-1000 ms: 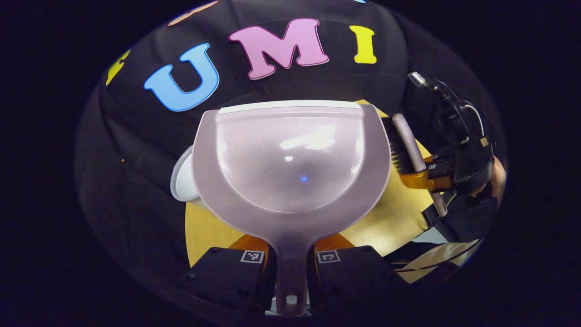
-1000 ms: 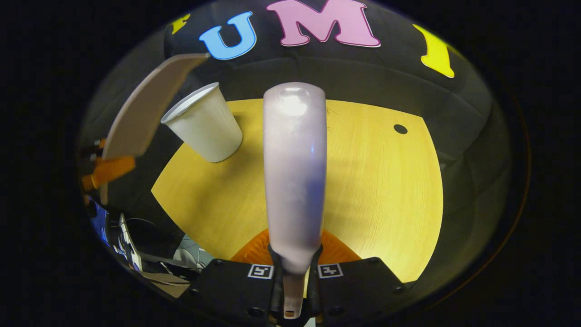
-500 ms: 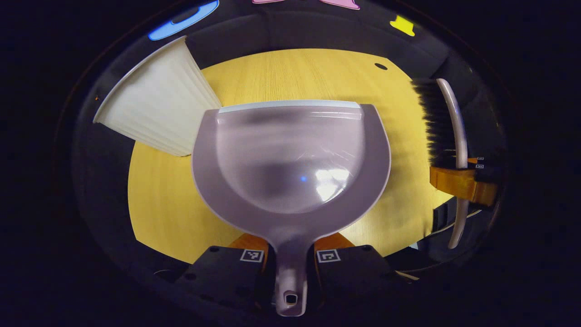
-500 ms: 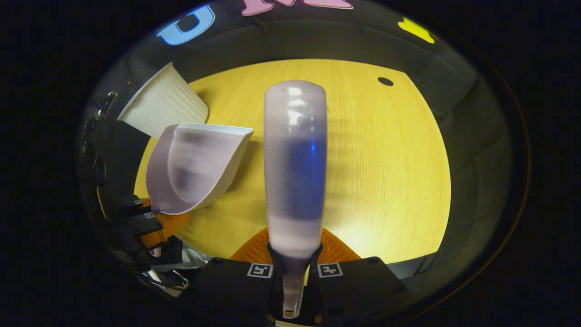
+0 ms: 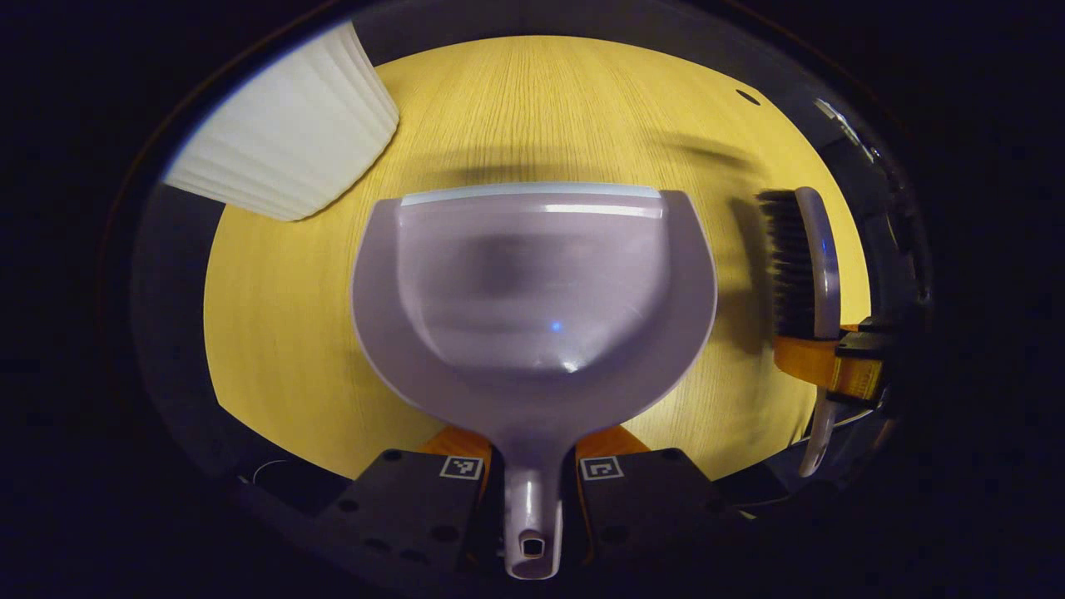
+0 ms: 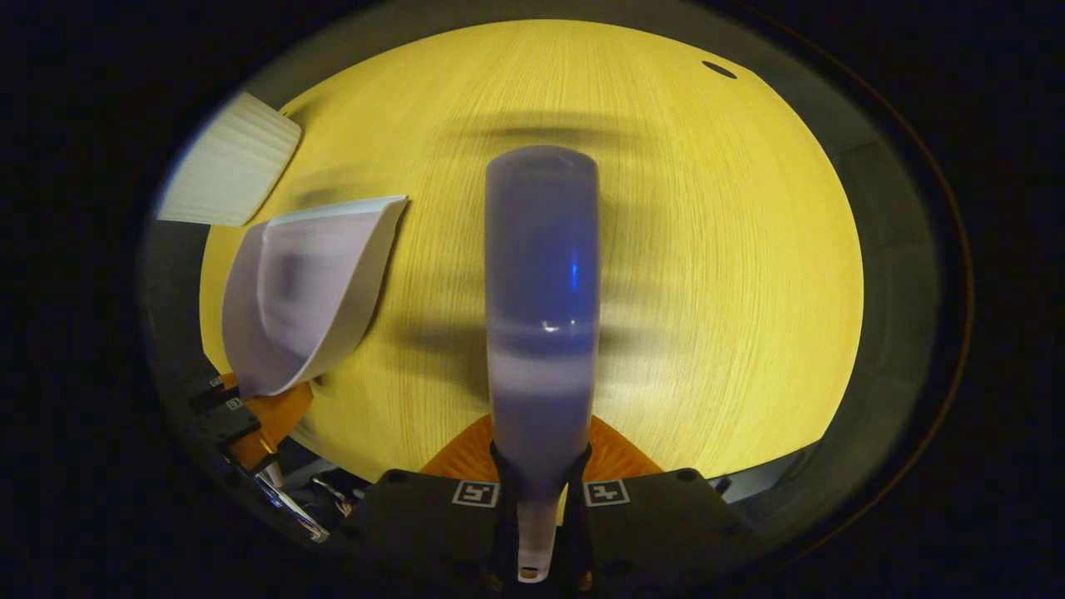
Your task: Pick up the small broom and dustpan from the desktop, sweep the trash into the dustpan with the broom, and then empty the trash into the garbage bin.
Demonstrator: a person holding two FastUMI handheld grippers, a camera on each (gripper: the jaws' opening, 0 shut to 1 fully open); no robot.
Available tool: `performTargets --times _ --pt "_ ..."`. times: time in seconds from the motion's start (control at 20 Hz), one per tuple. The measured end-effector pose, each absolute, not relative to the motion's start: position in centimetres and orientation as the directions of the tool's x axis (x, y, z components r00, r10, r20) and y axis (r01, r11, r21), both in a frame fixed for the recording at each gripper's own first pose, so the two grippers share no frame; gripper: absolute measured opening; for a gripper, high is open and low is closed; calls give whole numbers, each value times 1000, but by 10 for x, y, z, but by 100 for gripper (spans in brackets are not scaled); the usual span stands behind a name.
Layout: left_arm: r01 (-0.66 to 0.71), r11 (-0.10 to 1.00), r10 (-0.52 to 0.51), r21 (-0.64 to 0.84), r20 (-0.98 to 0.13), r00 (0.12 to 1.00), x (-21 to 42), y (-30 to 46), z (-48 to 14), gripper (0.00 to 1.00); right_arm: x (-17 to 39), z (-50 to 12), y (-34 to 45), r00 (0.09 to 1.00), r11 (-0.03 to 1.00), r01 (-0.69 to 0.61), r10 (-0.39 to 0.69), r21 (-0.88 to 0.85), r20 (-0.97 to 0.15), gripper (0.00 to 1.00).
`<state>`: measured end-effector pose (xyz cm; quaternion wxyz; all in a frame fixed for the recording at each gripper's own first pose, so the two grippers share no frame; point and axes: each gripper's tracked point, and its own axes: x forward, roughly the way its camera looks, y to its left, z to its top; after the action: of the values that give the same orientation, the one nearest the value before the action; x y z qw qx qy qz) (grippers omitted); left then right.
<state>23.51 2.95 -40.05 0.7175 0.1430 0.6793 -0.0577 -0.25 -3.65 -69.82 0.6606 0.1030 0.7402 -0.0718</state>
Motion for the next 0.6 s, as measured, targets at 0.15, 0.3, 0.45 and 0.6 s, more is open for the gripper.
performTargets --times 0.15,0.3,0.45,0.6 --pt "290 949 108 122 -992 65 235 32 -404 26 -4 -698 -26 -130 968 246 73 39 -989 22" --pt "307 943 119 125 -992 41 235 38 -404 27 -5 -703 -17 -157 969 243 73 33 -985 24" --pt "303 946 122 120 -992 13 233 37 -405 27 4 -703 -13 -161 965 261 80 36 -984 27" --pt "299 947 139 119 -989 -43 229 38 -404 28 6 -702 -15 -177 961 273 89 38 -980 23"
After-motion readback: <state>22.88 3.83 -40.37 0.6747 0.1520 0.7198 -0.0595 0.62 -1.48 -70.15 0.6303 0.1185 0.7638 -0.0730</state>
